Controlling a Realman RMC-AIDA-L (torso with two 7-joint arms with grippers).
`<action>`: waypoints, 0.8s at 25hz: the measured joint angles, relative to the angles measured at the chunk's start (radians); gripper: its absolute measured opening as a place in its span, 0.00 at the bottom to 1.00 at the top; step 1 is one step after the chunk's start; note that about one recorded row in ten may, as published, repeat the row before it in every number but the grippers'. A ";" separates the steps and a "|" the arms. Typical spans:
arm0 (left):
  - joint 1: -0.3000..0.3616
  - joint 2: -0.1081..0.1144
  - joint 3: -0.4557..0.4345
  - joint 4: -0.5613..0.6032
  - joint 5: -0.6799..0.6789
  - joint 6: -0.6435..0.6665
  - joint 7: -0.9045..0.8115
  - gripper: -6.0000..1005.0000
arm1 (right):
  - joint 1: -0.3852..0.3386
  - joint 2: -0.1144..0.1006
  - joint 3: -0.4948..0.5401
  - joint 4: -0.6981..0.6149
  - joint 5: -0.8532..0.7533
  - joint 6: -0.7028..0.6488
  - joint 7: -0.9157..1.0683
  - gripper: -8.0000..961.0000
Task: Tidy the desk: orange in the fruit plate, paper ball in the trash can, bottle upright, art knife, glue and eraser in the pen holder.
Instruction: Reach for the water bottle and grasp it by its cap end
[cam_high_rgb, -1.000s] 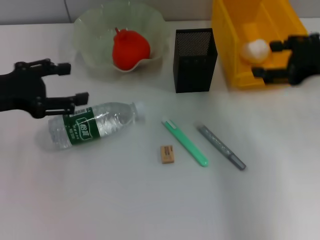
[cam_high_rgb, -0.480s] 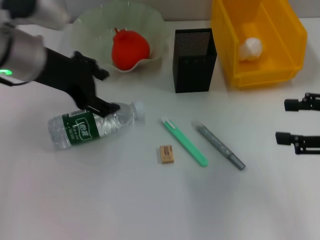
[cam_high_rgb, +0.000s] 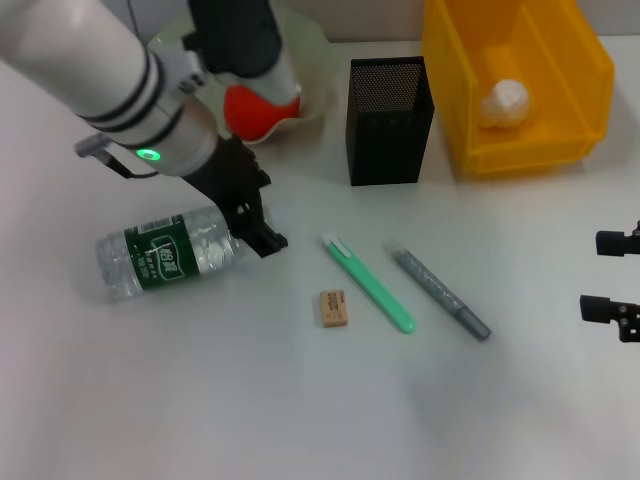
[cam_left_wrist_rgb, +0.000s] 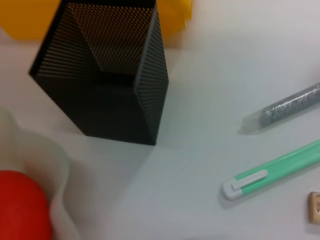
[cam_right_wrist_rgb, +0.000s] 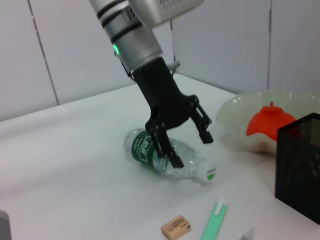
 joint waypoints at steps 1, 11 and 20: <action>-0.024 -0.001 0.040 -0.047 0.005 -0.032 -0.023 0.76 | 0.000 0.000 0.004 0.001 0.000 -0.001 0.000 0.79; -0.078 -0.001 0.108 -0.162 0.029 -0.116 -0.094 0.75 | 0.007 0.001 0.007 0.029 -0.001 -0.001 -0.002 0.79; -0.117 -0.001 0.117 -0.246 0.029 -0.159 -0.103 0.73 | 0.022 -0.002 0.008 0.055 -0.002 0.005 -0.002 0.79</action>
